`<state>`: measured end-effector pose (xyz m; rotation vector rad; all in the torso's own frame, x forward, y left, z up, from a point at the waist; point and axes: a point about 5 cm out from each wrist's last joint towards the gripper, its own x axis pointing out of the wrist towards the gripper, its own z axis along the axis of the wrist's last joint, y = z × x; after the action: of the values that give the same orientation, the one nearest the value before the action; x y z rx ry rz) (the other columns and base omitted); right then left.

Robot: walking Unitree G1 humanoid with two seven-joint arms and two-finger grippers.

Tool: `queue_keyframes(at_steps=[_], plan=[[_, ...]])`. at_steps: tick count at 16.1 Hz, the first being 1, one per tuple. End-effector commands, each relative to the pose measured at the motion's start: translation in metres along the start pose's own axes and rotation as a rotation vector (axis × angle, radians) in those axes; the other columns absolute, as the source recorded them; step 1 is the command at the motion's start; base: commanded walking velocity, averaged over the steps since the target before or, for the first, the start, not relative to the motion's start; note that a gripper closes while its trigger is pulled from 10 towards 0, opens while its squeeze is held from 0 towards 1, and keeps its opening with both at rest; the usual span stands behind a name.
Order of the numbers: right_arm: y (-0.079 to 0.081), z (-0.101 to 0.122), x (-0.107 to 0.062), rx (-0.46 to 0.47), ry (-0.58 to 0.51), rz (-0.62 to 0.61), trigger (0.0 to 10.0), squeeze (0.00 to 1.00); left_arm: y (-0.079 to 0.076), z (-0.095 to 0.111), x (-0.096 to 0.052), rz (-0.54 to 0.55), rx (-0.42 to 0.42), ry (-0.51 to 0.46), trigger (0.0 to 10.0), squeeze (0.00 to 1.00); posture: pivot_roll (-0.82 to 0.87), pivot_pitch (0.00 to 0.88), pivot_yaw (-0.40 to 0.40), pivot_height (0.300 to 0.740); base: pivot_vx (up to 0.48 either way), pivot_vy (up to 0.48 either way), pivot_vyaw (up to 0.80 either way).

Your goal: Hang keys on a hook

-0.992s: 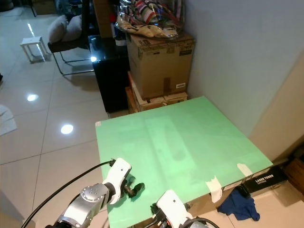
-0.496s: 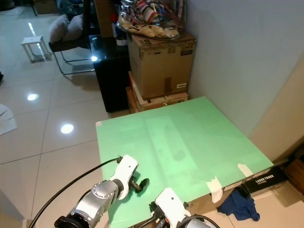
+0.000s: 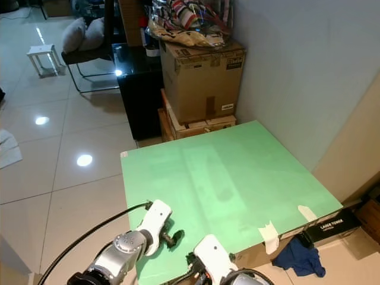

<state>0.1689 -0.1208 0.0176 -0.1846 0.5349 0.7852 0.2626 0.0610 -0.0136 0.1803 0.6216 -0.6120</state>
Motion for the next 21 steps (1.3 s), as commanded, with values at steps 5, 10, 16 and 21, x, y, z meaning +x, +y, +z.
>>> queue_keyframes(at_steps=[5,10,16,21], plan=[[-0.001,0.004,-0.001,0.002,-0.009,0.002,10.0,0.0,-0.01,0.002,0.005,-0.041,0.004,0.011,10.0,0.0,-0.17,0.044,0.049,0.74,0.0,0.0,0.0],[0.001,0.003,-0.001,0.008,-0.006,0.006,10.0,0.0,-0.012,0.002,0.006,-0.047,0.015,0.019,8.7,0.0,-0.17,0.046,0.05,0.74,0.0,0.0,0.0],[0.002,0.001,-0.001,0.016,0.001,0.006,10.0,0.0,-0.018,0.005,0.009,-0.071,0.025,0.019,2.4,0.0,-0.18,0.054,0.053,0.74,0.0,0.0,0.0],[0.003,-0.001,-0.001,0.025,0.009,0.001,10.0,0.0,-0.019,-0.002,0.008,-0.069,0.036,0.057,0.1,0.0,-0.18,0.062,0.055,0.74,0.0,0.0,0.0]])
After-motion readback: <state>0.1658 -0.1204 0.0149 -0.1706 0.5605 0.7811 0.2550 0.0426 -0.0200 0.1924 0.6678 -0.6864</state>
